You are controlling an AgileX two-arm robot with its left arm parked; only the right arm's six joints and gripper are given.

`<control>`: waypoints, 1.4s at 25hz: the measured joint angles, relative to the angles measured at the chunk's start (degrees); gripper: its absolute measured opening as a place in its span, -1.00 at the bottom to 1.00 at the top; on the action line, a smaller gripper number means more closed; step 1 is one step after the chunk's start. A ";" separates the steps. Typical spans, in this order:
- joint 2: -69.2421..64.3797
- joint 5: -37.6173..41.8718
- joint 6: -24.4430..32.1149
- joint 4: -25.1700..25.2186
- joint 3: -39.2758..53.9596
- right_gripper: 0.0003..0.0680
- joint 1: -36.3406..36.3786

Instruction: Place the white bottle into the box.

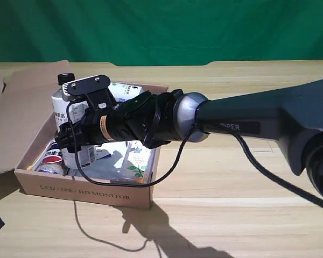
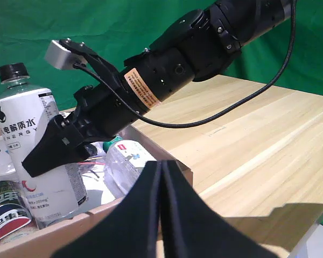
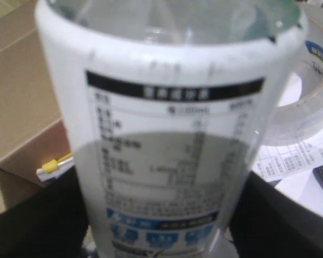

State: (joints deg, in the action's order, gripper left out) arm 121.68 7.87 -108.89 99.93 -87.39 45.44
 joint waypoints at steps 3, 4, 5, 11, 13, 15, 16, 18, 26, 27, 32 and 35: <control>0.00 0.00 -0.41 0.05 -0.10 0.76 0.00; 0.00 0.00 -0.80 0.05 -0.10 0.90 0.00; 0.00 0.00 -0.81 0.05 -0.10 0.95 0.00; -4.32 1.46 -1.24 0.16 -0.10 1.00 0.00; -7.43 0.98 -1.24 0.16 -0.10 1.00 0.00; -11.82 -1.01 -0.43 0.16 -0.10 0.98 -0.55; -13.99 -2.40 0.45 0.11 -0.10 0.96 -1.03; -17.70 -4.46 2.38 0.11 -0.10 0.88 -2.20; -31.84 -11.37 4.67 -0.18 7.22 -0.04 -11.46; -33.80 -12.52 5.30 -0.30 9.49 -0.26 -13.12; -44.65 -21.84 12.01 -0.83 22.20 -0.95 -18.52; -52.83 -27.75 14.73 -1.24 28.97 -1.00 -18.83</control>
State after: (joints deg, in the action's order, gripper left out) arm 68.85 -19.88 -94.16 98.69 -58.43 26.60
